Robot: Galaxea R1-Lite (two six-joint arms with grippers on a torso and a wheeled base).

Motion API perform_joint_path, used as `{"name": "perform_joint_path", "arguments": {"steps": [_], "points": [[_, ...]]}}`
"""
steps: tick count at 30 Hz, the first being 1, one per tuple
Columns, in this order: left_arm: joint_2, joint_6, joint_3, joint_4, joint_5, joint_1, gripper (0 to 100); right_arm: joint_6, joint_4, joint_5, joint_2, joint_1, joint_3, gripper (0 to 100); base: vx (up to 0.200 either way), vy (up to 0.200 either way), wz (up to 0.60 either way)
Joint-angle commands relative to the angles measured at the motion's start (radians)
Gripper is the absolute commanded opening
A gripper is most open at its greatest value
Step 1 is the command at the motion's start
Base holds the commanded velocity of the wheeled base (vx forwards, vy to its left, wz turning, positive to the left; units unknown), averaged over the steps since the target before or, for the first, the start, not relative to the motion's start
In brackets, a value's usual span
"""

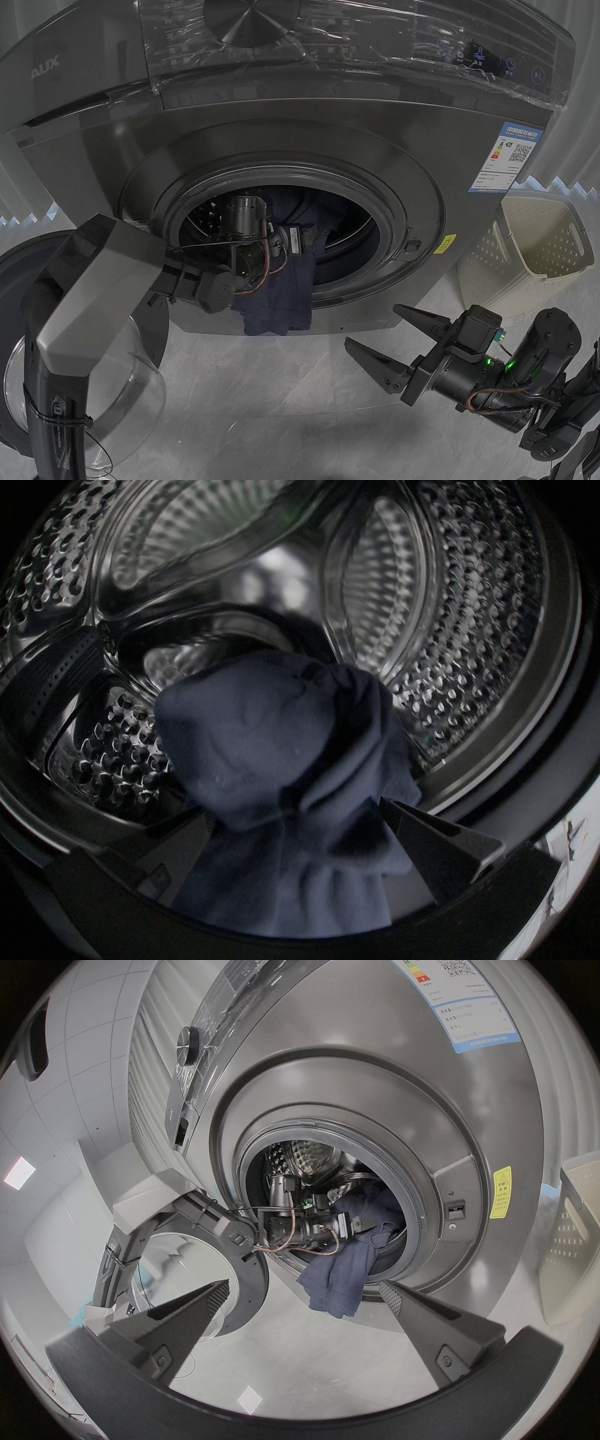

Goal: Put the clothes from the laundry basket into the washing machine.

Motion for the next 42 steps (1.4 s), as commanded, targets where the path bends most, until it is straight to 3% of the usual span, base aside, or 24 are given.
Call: {"name": "perform_joint_path", "arguments": {"steps": [1,8,9,15,18,21,23,25,31,33,42], "points": [[-0.089,0.029,0.088,0.028,-0.036,0.015,100,0.0,0.0,-0.004,0.002,0.005,-0.001,100,0.0,0.0,0.0],[0.0,0.055,0.082,0.031,-0.058,0.017,100,0.0,0.0,-0.004,0.002,0.005,-0.002,100,0.0,0.0,0.0],[0.016,0.055,0.077,0.028,-0.064,0.017,0,0.0,0.0,-0.004,0.002,0.005,-0.002,100,0.0,0.0,0.0],[0.063,0.052,0.034,0.019,-0.081,0.013,0,0.003,0.0,-0.004,0.002,0.005,-0.008,100,0.0,0.0,0.0],[0.063,0.037,-0.004,0.028,-0.088,0.007,0,0.006,0.0,-0.004,0.002,0.005,-0.01,100,0.0,0.0,0.0],[0.075,-0.07,-0.093,0.023,-0.087,0.003,0,0.006,0.0,-0.004,0.002,0.005,-0.016,100,0.0,0.0,0.0],[0.089,-0.115,-0.15,0.014,-0.076,0.003,0,0.006,0.0,-0.004,0.004,0.005,-0.016,100,0.0,0.0,0.0],[0.115,-0.127,-0.208,-0.007,-0.064,0.006,0,0.006,0.0,-0.004,0.005,0.005,-0.017,100,0.0,0.0,0.0],[0.213,-0.126,-0.432,-0.081,0.021,0.018,0,0.006,0.0,-0.004,0.008,0.003,-0.021,100,0.0,0.0,0.0],[0.226,-0.118,-0.433,-0.086,0.044,0.023,0,0.006,0.0,-0.004,0.01,0.003,-0.021,100,0.0,0.0,0.0],[0.201,-0.118,-0.433,-0.136,0.05,0.024,0,0.008,0.0,-0.004,0.013,0.003,-0.021,100,0.0,0.0,0.0]]}}
